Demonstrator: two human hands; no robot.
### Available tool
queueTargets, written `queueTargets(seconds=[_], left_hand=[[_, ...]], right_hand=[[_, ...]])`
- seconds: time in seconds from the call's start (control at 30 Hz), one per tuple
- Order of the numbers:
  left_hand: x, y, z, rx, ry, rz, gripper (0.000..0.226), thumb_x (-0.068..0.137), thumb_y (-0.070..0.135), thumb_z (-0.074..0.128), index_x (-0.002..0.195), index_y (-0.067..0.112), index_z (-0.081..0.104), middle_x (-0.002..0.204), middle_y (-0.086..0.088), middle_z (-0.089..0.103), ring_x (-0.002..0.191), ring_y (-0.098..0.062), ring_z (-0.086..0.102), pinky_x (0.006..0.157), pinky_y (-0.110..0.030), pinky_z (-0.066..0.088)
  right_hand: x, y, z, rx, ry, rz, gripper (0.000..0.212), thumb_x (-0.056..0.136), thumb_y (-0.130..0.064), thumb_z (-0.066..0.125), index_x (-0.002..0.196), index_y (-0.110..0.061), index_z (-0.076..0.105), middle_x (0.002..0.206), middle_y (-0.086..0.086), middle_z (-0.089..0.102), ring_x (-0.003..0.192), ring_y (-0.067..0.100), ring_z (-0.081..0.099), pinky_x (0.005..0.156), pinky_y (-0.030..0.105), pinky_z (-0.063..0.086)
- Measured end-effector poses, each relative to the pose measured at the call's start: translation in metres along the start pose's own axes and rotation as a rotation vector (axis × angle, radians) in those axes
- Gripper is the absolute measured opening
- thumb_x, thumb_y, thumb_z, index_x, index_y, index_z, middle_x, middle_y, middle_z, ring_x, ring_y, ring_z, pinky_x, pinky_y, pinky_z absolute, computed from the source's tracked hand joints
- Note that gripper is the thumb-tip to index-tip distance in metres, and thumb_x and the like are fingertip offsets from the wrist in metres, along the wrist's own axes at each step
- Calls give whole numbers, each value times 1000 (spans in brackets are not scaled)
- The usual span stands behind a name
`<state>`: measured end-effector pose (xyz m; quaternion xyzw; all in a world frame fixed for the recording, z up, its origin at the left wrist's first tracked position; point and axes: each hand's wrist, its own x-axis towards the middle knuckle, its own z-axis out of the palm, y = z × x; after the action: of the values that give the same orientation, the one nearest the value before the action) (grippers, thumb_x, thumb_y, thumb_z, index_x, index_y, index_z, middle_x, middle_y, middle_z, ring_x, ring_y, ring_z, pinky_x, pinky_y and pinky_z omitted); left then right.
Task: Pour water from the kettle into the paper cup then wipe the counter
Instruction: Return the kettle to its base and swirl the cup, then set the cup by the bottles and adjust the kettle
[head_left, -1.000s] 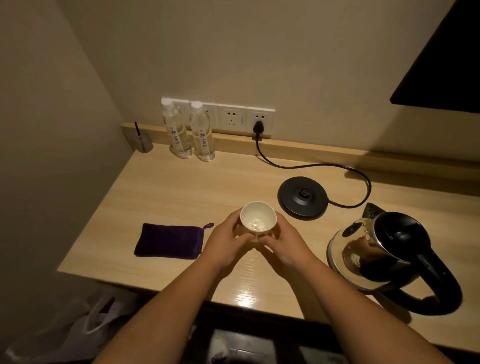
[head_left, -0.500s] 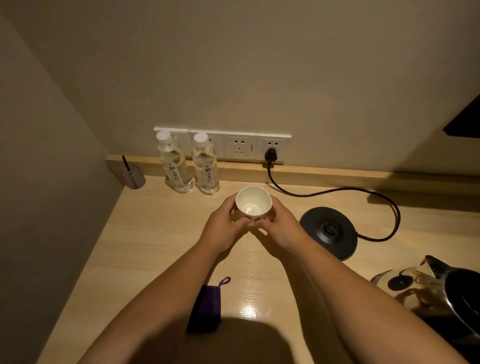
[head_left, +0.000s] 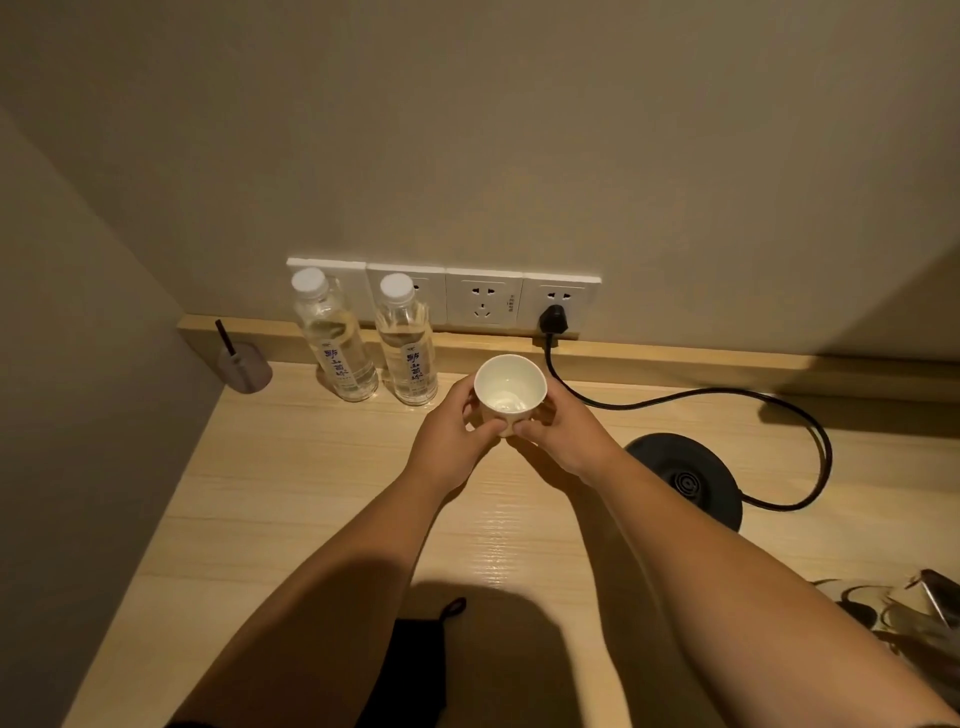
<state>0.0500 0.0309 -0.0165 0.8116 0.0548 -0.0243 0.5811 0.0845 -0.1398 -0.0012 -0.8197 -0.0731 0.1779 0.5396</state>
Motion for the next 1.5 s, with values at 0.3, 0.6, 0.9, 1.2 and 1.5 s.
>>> queueTargets(seconds=[0.3,0.6,0.9,1.2,1.5], left_hand=[[1,1,0,1,-1,-10,64,80,20,75,134,35,45,121,22,54,118,-2,51,94,-26,43],[-17,1,-1,134,-16,14,68,80,37,73,133,50,32,127,37,45,121,-1,43,85,-19,37],[-116,4,59,831,-32,170,59,99,46,29,149,14,26,158,-6,21,146,-21,9,118,-40,4],[-189,-6,120,1131,-289,149,74,94,57,7,152,13,10,161,-9,-1,145,-27,-10,116,-47,-6],[-194,-10,123,1187,-229,174,76,94,58,7,153,10,12,161,-9,5,146,-25,-3,117,-45,0]], right_hand=[[2,0,-2,-1,-23,46,74,81,-13,74,141,-35,36,136,-6,51,125,15,46,102,39,42],[-7,-1,-4,-137,-4,64,87,83,-14,72,148,-38,20,151,-4,38,136,20,36,104,40,38],[-89,-4,-29,-329,237,5,53,97,-22,52,146,-27,32,147,-3,43,131,14,40,103,29,35],[-218,5,-56,-500,256,-68,42,96,-19,51,138,-15,47,141,3,50,127,18,44,101,26,33],[-321,-3,-121,-609,375,-236,37,91,-12,57,128,-7,56,135,10,55,128,25,45,106,38,36]])
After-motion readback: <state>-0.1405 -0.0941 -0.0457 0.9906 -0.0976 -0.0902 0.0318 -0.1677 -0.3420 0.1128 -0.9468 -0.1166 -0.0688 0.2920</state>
